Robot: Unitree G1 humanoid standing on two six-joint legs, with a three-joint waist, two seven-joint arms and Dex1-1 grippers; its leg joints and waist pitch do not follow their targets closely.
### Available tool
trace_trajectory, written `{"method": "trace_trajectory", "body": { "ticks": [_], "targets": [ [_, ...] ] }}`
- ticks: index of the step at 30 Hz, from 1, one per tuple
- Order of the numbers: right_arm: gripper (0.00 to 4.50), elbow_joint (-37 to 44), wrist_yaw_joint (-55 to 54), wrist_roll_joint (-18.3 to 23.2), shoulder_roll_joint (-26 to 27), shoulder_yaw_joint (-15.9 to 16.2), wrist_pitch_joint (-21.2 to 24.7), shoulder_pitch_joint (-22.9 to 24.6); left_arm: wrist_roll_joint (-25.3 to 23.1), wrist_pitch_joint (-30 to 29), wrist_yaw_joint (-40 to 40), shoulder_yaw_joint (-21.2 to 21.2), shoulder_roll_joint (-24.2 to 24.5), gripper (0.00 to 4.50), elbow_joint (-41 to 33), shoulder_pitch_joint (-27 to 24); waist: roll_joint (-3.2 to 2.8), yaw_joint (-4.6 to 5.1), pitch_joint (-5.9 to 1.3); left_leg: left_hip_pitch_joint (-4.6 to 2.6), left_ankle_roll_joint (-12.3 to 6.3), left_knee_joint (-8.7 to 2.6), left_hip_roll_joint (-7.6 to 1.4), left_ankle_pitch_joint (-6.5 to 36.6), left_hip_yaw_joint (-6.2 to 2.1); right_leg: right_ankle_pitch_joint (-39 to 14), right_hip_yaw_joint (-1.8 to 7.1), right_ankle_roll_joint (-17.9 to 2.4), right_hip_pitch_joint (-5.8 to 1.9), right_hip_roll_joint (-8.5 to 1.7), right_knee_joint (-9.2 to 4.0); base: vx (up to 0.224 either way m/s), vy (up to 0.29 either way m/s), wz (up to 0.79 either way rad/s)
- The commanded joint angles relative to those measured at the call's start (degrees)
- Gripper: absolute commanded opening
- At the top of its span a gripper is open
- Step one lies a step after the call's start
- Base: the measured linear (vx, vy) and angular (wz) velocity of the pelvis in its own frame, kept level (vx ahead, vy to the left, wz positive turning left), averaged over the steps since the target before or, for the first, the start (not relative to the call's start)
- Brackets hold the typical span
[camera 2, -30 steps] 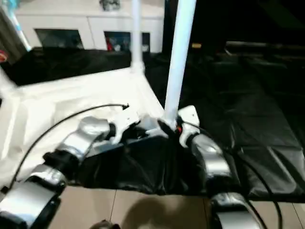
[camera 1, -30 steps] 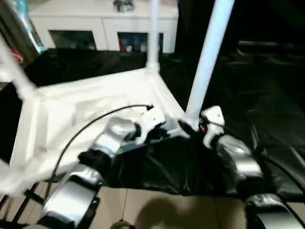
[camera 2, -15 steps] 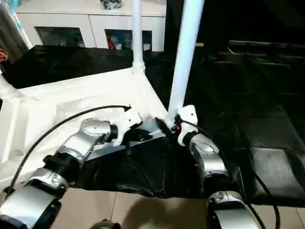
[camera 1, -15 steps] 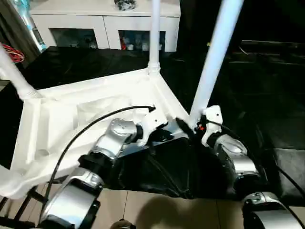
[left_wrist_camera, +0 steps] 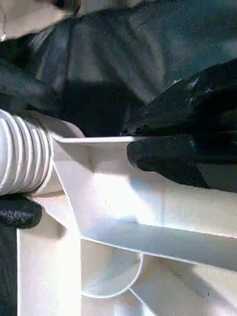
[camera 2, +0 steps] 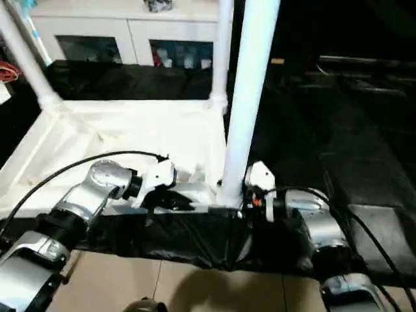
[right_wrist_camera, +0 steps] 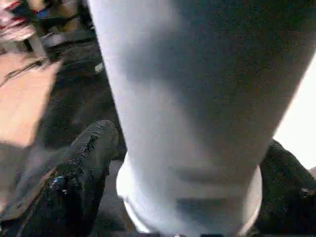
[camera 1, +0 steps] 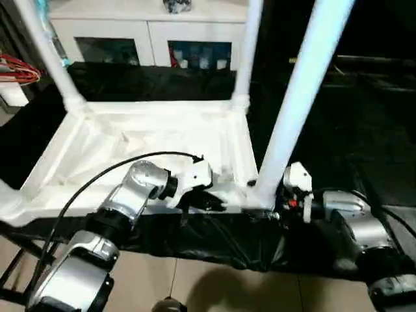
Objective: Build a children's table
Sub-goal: Rotate leg to tighten
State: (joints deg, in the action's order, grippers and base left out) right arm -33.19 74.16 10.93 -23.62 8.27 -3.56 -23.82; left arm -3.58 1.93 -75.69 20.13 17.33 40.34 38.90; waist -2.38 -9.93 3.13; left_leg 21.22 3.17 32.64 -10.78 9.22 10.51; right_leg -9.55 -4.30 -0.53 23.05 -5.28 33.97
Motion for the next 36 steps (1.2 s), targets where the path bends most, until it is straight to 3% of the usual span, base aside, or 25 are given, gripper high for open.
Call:
{"method": "trace_trajectory", "body": {
  "ticks": [1,7,14,17,21,23,25,26,30,36],
  "targets": [
    [3.51,1.37,2.42,-1.26,-0.21,2.68,0.24,1.52,-0.45,1.67,-1.4,0.82,0.52,0.0,0.66,1.83,0.64,-0.07,-3.83,-0.56,-3.69,-3.79,-2.74,16.63,-0.93,-17.39,2.46,-12.16,-2.61,-3.81,-4.31,0.0,0.0,0.0],
    [2.96,2.89,2.96,-0.69,0.1,2.93,2.17,2.07,-0.42,2.06,-2.49,0.82,0.92,0.0,1.05,2.14,0.58,-0.22,-3.88,-0.59,-2.96,-3.83,-2.76,16.97,-1.02,-18.35,2.46,-11.96,-2.64,-3.95,-4.24,0.0,0.0,0.0],
    [2.81,4.53,3.27,0.4,0.16,3.46,3.76,3.82,-0.22,2.53,-3.14,0.76,0.85,0.0,1.74,2.07,0.55,-0.47,-3.89,-0.62,-3.09,-3.76,-2.78,16.64,-0.96,-17.34,2.47,-12.22,-2.61,-3.93,-4.21,0.0,0.0,0.0],
    [2.79,3.93,-0.42,0.92,2.11,1.91,4.33,4.79,0.05,1.23,-1.08,-0.1,-0.27,0.0,1.92,1.98,0.46,-0.65,-3.83,-0.64,-2.74,-3.86,-2.81,17.4,-1.0,-18.54,2.51,-11.82,-2.56,-3.98,-4.35,0.0,0.0,0.0],
    [2.79,0.9,-9.63,0.24,5.44,-1.13,4.15,3.67,0.15,-1.02,3.76,-1.61,-2.13,0.0,2.91,2.66,0.46,-0.7,-3.55,-0.89,-1.39,-4.08,-2.68,19.65,-1.17,-23.91,2.44,-10.46,-2.31,-4.12,-4.82,0.0,0.0,0.0],
    [2.79,-2.55,-18.5,-1.43,7.97,-3.01,2.87,2.09,-0.71,-1.88,7.86,-2.05,-3.57,0.0,4.11,3.37,0.34,0.01,-3.36,-1.25,0.33,-4.25,-2.51,21.79,-1.43,-28.01,2.36,-9.47,-1.88,-4.36,-5.24,0.0,0.0,0.0],
    [2.78,-6.86,-29.62,-3.04,11.5,-4.84,2.41,-0.22,-1.88,-3.07,14.03,-2.48,-6.12,0.0,5.61,4.44,0.44,1.0,-3.29,-0.91,1.01,-4.53,-2.35,22.13,-1.66,-29.74,2.13,-8.11,-2.18,-4.27,-5.46,0.0,0.0,0.0],
    [2.78,-7.49,-31.53,-3.3,12.15,-5.12,2.45,-0.63,-2.0,-3.46,15.12,-2.61,-6.64,0.0,5.84,4.65,0.37,1.38,-3.32,-1.08,1.09,-4.48,-2.26,22.67,-1.74,-30.4,2.07,-7.8,-2.08,-4.29,-5.67,0.0,0.0,0.0],
    [2.78,-11.78,-43.84,-5.83,15.81,-6.52,2.82,-3.43,-2.86,-6.4,23.21,-3.66,-9.84,0.0,6.9,5.77,0.25,2.14,-3.57,-0.91,0.48,-4.34,-2.12,21.13,-1.51,-25.68,2.28,-8.93,-2.17,-3.97,-5.39,0.0,0.0,0.0],
    [2.78,-15.79,-53.74,-7.45,19.73,-7.66,-0.15,-5.44,-4.22,-8.4,30.25,-3.9,-13.27,0.0,5.95,5.45,0.27,1.96,-3.99,-0.61,-1.04,-3.97,-2.05,17.38,-1.12,-17.36,2.41,-10.68,-2.45,-3.67,-4.6,0.0,0.0,0.0]
  ]
}}
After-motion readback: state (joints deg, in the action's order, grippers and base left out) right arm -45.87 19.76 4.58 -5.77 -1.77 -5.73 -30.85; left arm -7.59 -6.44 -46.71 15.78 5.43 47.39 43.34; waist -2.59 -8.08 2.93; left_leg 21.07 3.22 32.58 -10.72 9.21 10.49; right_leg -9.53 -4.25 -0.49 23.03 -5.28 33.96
